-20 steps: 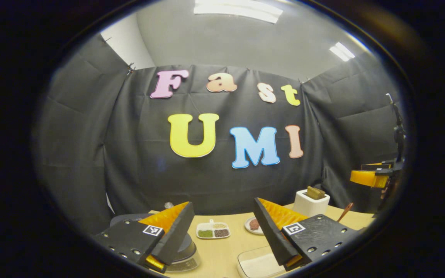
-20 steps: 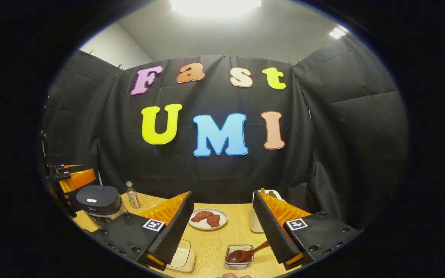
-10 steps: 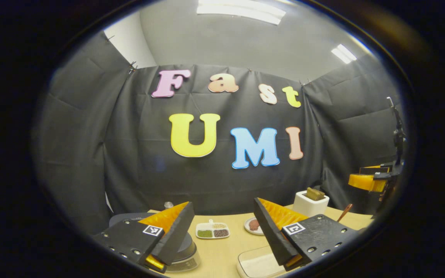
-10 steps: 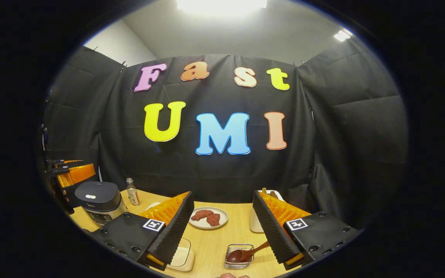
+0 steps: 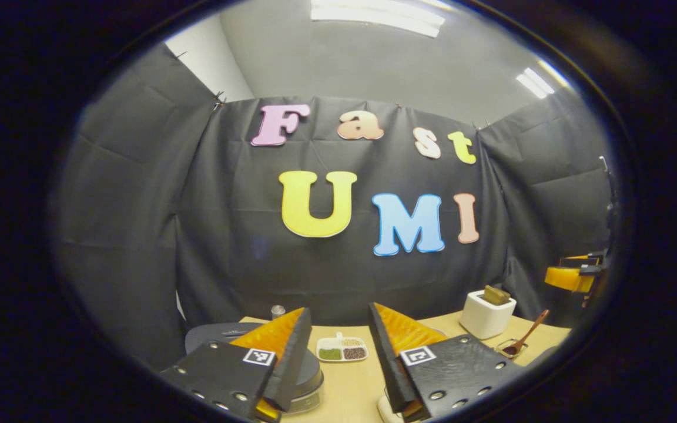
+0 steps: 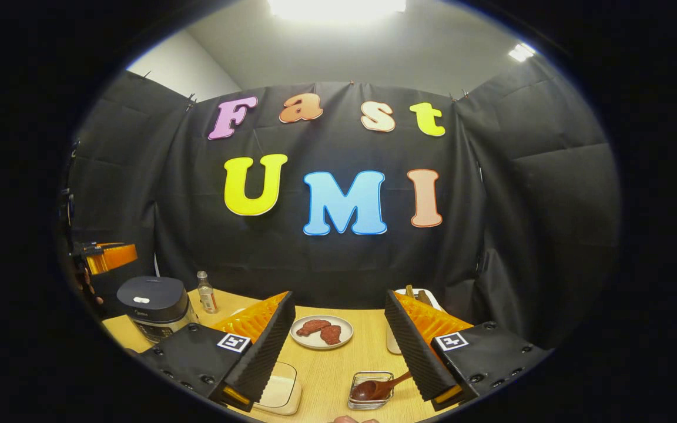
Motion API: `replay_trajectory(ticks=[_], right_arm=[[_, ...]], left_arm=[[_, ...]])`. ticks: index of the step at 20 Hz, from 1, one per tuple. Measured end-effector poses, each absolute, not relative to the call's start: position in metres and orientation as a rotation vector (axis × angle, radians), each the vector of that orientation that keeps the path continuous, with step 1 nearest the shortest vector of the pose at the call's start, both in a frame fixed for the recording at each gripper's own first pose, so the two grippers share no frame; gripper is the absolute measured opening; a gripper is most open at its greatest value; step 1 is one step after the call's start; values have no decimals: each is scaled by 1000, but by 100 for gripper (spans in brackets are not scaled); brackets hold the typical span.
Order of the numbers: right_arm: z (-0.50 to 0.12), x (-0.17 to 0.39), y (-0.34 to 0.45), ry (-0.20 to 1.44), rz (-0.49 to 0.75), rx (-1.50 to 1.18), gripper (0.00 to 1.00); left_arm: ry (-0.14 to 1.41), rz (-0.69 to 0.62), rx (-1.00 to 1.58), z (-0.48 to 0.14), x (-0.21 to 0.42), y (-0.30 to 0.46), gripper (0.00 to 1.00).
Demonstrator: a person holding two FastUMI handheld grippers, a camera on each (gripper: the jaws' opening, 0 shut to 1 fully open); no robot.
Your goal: Close the left gripper, press the button to open the rice cooker; take a wooden spoon from the chopstick holder with the right hand, scoop a spoonful of rice and pour it into the rice cooker, then put the wooden spoon back into the chopstick holder.
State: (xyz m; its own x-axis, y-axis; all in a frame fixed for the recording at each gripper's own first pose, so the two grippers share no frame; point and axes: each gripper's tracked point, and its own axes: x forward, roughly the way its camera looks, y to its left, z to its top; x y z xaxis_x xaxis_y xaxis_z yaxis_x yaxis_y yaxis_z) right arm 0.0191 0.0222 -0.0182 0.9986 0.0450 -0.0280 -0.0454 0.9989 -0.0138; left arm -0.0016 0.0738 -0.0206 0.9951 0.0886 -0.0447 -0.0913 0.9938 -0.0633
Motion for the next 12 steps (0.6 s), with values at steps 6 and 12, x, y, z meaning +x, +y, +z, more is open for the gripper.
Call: replay_trajectory(ticks=[6, 12], right_arm=[[-24, 19, 32, 31, 78, -19, 98], [-26, 15, 38, 28, 107, -10, 98]], left_arm=[[57, 118, -157, 7, -8, 122, 18], [188, 111, -33, 8, 17, 170, 1]])
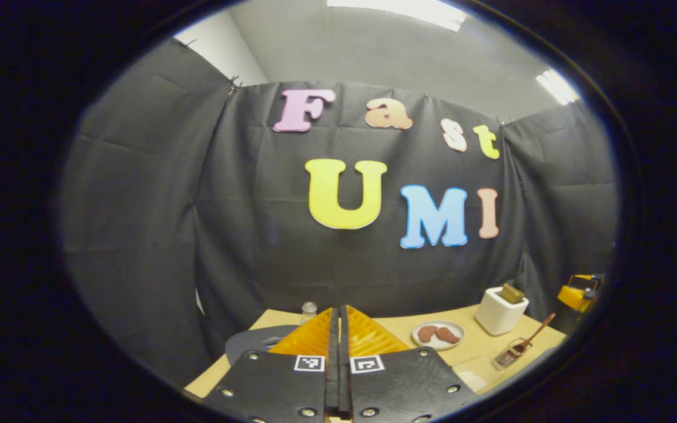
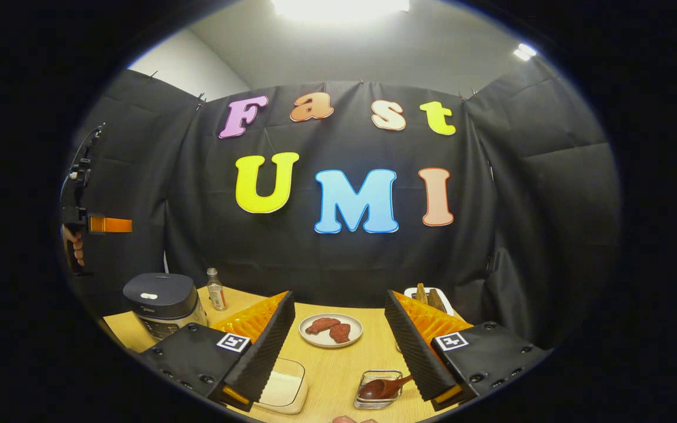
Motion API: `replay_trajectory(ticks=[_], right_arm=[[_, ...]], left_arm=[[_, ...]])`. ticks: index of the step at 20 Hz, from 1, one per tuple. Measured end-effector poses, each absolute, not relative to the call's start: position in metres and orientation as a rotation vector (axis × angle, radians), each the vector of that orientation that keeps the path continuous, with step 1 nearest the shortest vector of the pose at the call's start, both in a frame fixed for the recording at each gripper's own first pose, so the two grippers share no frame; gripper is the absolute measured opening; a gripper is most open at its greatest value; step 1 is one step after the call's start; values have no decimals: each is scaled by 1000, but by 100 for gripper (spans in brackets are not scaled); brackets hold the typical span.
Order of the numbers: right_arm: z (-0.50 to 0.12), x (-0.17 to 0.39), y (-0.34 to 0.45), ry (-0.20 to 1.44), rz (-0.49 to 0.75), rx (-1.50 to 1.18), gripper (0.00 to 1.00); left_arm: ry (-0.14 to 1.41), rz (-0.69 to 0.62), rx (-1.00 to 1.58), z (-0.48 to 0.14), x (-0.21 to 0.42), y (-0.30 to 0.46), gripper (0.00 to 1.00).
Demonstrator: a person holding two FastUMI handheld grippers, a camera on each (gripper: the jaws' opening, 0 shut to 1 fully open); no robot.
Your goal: Close the left gripper, press the button to open the rice cooker; take a wooden spoon from the chopstick holder with the right hand, scoop a spoonful of rice and pour it into the rice cooker, then put the wooden spoon back into the chopstick holder.
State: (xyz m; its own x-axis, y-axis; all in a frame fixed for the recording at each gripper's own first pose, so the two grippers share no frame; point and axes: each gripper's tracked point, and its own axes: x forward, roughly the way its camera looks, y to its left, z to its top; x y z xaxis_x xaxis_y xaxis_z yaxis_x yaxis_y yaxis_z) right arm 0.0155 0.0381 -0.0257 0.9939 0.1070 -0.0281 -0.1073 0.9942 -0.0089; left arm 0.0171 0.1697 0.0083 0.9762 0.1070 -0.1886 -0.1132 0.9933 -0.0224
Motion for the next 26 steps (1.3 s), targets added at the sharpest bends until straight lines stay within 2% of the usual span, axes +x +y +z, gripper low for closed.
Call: replay_trajectory(ticks=[3, 4, 9, 10, 11, 12, 13, 14, 15, 17, 18, 20, 21, 22, 24, 25, 26], right_arm=[[-29, 13, 41, 31, 116, -38, 98], [-30, 13, 41, 31, 117, -44, 94], [-37, 14, 41, 38, 119, -19, 94], [-38, 13, 40, 38, 117, -13, 98], [-40, 13, 38, 40, 115, -8, 94], [-42, 14, 35, 43, 111, -3, 98], [-45, 15, 33, 46, 108, 2, 98], [-46, 15, 31, 50, 105, 6, 94], [-49, 15, 30, 53, 102, 11, 94], [-51, 15, 25, 59, 97, 15, 94], [-52, 17, 22, 61, 92, 16, 98], [-53, 19, 17, 60, 82, 25, 98], [-54, 20, 16, 60, 82, 33, 94], [-54, 20, 15, 60, 83, 43, 98], [-58, 22, 14, 67, 86, 53, 98], [-60, 23, 12, 71, 84, 54, 94], [-63, 24, 10, 76, 80, 53, 98]], left_arm=[[287, 87, -5, -17, 23, 168, 1], [317, 75, -5, -24, 24, 167, 0], [454, 45, -39, -65, 26, 164, 1], [485, 41, -55, -75, 26, 163, 1], [514, 39, -66, -86, 27, 162, 1], [542, 38, -73, -99, 28, 162, 1], [567, 37, -77, -110, 29, 162, 1], [594, 41, -78, -121, 27, 162, 1], [614, 42, -80, -134, 27, 162, 1], [644, 41, -79, -147, 26, 161, 1], [657, 42, -75, -153, 26, 160, 1], [681, 44, -76, -165, 24, 159, 1], [691, 44, -77, -170, 23, 158, 1], [701, 49, -70, -174, 23, 160, 1], [713, 65, -52, -182, 25, 166, 1], [715, 72, -54, -184, 26, 168, 0], [719, 76, -60, -185, 27, 169, 2]])
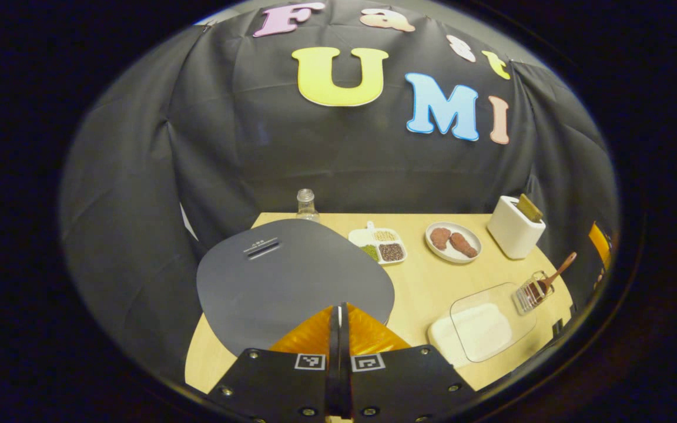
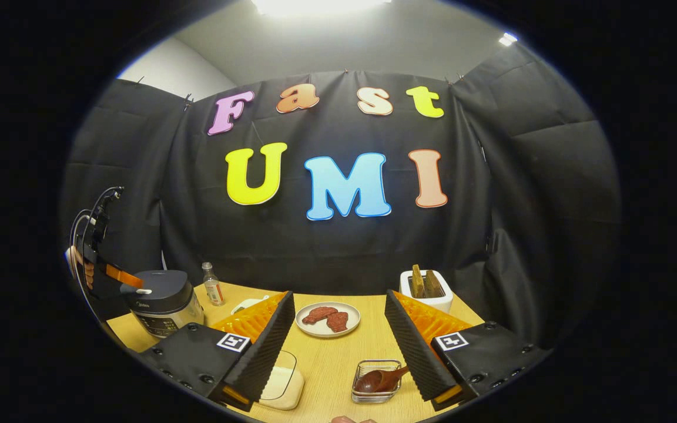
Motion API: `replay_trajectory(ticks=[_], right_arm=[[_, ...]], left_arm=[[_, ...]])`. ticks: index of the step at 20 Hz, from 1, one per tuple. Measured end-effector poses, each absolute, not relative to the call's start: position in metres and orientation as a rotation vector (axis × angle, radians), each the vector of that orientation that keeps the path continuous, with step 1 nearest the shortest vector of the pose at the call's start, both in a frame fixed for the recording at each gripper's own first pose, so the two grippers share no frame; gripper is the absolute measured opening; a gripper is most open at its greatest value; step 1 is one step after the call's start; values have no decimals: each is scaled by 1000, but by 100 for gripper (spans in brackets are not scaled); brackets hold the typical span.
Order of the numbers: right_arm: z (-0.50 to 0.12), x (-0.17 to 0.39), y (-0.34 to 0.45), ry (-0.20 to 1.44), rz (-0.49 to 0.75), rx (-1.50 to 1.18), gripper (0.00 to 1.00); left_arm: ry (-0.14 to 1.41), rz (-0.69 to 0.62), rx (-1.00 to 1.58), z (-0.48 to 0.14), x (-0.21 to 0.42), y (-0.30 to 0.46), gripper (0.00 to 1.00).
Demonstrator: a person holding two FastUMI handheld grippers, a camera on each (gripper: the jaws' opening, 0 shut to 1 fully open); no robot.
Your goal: Close the left gripper, press the button to open the rice cooker; take a wooden spoon from the chopstick holder with the right hand, scoop a spoonful of rice and pour it into the rice cooker, then put the wooden spoon back into the chopstick holder.
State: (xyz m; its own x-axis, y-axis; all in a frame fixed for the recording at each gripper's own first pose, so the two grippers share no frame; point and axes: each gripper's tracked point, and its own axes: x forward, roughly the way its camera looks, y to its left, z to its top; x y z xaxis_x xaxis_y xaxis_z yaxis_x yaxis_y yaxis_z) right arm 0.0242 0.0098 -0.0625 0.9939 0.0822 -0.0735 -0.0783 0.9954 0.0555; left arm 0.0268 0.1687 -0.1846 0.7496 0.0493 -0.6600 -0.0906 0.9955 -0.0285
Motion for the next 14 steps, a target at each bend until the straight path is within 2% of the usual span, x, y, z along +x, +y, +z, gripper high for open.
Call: replay_trajectory(ticks=[2, 3, 4, 9, 10, 11, 14], right_arm=[[-65, 26, 7, 83, 75, 50, 98], [-67, 26, 6, 84, 72, 52, 94], [-67, 27, 5, 83, 73, 59, 98], [-71, 31, 3, 87, 79, 77, 98], [-72, 32, 1, 88, 74, 73, 94], [-74, 32, 0, 89, 69, 71, 98], [-81, 33, -3, 93, 52, 83, 100]], left_arm=[[734, 83, -63, -190, 26, 171, 1], [740, 87, -63, -193, 26, 171, 1], [743, 90, -61, -194, 27, 172, 1], [752, 95, -55, -201, 26, 177, 1], [759, 91, -55, -203, 26, 177, 1], [765, 88, -50, -206, 24, 176, 1], [760, 77, -8, -203, 23, 175, 2]])
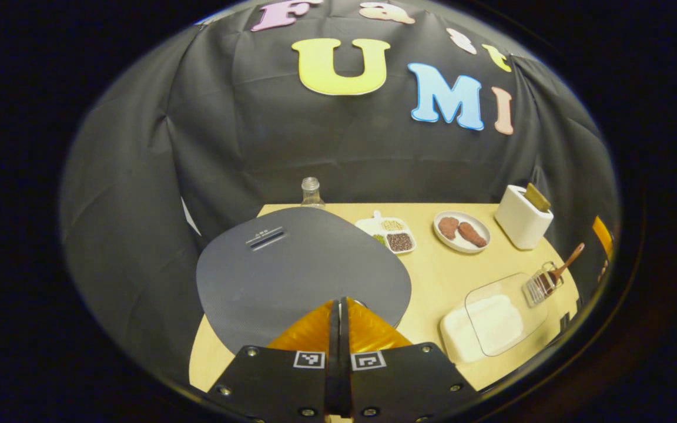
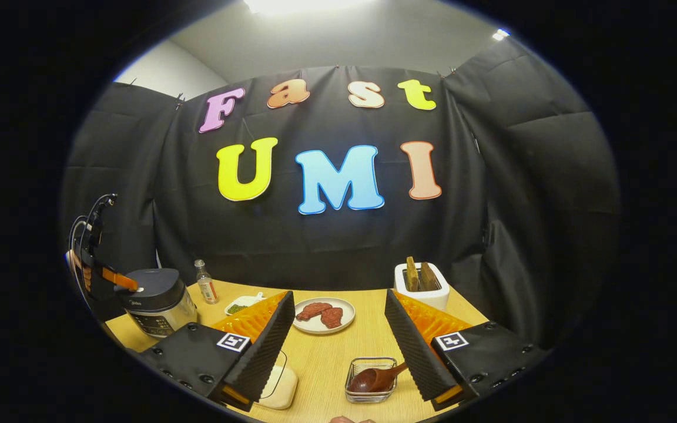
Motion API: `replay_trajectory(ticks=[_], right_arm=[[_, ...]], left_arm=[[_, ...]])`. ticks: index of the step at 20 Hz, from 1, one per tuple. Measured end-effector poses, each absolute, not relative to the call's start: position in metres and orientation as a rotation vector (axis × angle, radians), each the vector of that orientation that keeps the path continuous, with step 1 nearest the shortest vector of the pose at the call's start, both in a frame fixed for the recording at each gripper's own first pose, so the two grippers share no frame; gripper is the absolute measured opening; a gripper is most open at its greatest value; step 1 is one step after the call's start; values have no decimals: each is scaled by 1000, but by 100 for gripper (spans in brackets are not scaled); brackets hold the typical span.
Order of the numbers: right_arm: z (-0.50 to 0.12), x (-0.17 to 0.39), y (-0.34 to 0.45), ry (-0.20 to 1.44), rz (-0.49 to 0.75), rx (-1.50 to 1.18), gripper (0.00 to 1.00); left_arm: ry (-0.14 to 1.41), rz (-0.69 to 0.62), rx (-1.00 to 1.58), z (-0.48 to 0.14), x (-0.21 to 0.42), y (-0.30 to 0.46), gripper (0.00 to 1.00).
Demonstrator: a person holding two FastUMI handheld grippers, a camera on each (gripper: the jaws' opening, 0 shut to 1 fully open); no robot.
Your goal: Close the left gripper, press the button to open the rice cooker; take a wooden spoon from the chopstick holder with the right hand, scoop a spoonful of rice and pour it into the rice cooker, then put the wooden spoon back into the chopstick holder.
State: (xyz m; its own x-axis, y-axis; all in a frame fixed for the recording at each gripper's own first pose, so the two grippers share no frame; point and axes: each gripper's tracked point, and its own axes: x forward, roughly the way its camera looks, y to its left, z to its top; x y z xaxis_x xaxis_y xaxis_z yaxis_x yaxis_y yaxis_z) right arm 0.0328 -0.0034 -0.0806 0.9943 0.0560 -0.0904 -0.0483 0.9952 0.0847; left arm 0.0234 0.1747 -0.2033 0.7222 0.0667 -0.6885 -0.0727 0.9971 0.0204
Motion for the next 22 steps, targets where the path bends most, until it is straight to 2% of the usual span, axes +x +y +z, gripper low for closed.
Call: replay_trajectory(ticks=[2, 3, 4, 5, 22], right_arm=[[-89, 35, -11, 100, 32, 96, 98], [-93, 34, -14, 105, 26, 106, 94], [-96, 32, -14, 111, 34, 122, 94], [-96, 29, -13, 111, 48, 140, 98], [-88, 9, -29, 69, 28, 116, 98]], left_arm=[[764, 75, -11, -206, 23, 175, 2], [764, 79, -23, -206, 23, 175, 2], [763, 79, -28, -206, 23, 176, 2], [761, 77, -30, -206, 22, 176, 2], [741, 89, -10, -208, 13, 174, 2]])
